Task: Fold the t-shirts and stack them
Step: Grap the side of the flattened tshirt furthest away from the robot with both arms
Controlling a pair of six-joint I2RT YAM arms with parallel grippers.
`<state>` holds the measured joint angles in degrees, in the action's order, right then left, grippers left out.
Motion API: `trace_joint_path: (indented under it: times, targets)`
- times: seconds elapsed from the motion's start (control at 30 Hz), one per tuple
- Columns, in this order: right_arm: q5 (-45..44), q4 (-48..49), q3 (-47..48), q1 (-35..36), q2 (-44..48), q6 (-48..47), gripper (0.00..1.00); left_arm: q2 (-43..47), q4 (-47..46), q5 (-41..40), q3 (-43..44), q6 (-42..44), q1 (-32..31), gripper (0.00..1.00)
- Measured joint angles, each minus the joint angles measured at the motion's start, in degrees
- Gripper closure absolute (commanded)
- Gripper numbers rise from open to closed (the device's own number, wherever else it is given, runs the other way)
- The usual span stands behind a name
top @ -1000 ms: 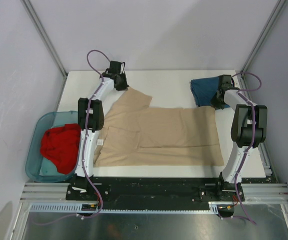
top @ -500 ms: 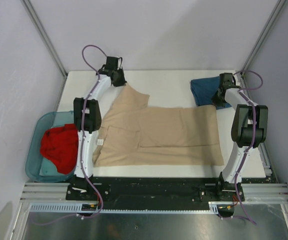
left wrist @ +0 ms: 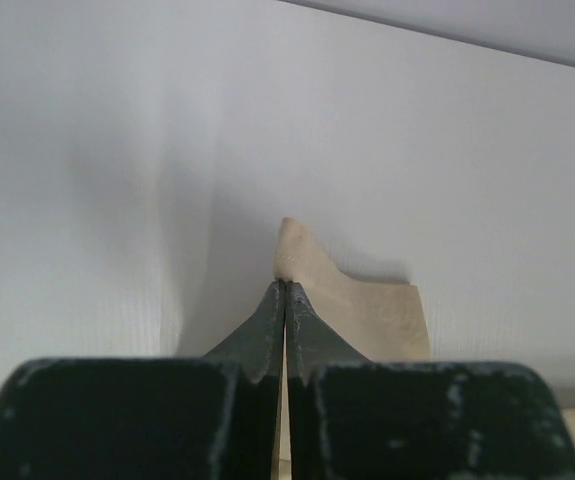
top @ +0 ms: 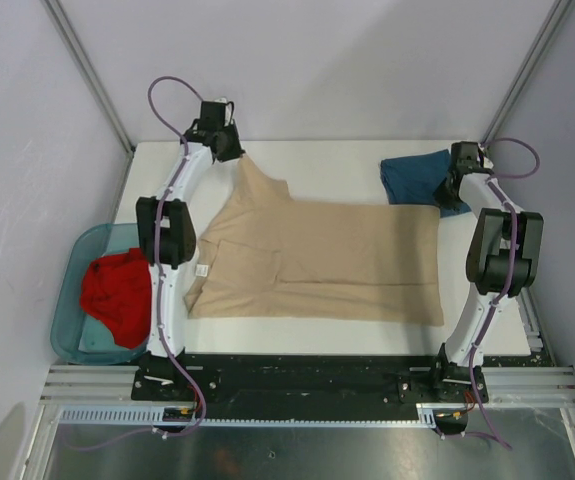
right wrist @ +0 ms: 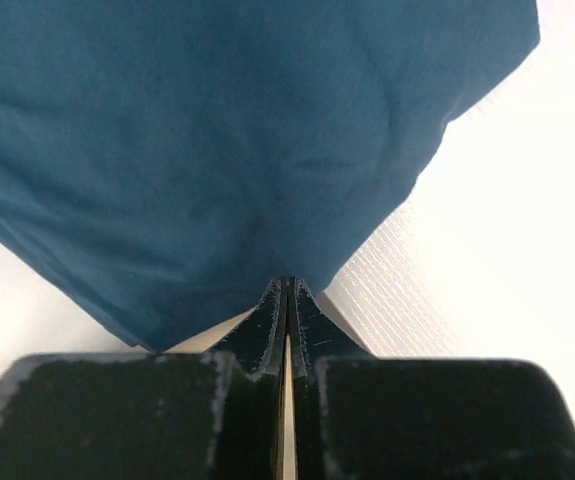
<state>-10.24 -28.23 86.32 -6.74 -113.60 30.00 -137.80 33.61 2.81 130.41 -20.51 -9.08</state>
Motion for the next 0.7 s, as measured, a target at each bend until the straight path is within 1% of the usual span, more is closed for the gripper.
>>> trace_joint_path:
  times: [0.17, 0.27, 0.37, 0.43, 0.5, 0.7]
  targets:
    - [-0.02, -0.31, 0.98, -0.24, 0.04, -0.02, 1.00, 0.02, -0.07, 0.87, 0.07, -0.02, 0.24, 1.00]
    - [-0.07, -0.70, 0.72, -0.20, 0.28, 0.00, 1.00, 1.70, -0.37, 1.84, -2.69, -0.24, 0.24, 1.00]
    - [-0.39, -0.79, -1.40, -0.15, 1.95, 0.00, 1.00, 6.45, -0.50, 2.36, -9.35, -0.79, 0.22, 1.00]
    - [-0.85, -1.05, -3.56, -0.09, 3.67, 0.04, 1.00, 11.72, -0.46, 2.38, -15.54, -1.49, 0.22, 1.00]
    - [-1.36, -1.18, -5.51, -0.04, 5.16, 0.22, 1.00, 14.84, -0.55, 2.34, -18.64, -1.77, 0.22, 1.00]
    - [-3.17, -2.25, -10.99, -0.02, 9.51, 1.57, 1.00, 29.99, -2.01, 1.64, -34.97, -3.93, -0.02, 1.00]
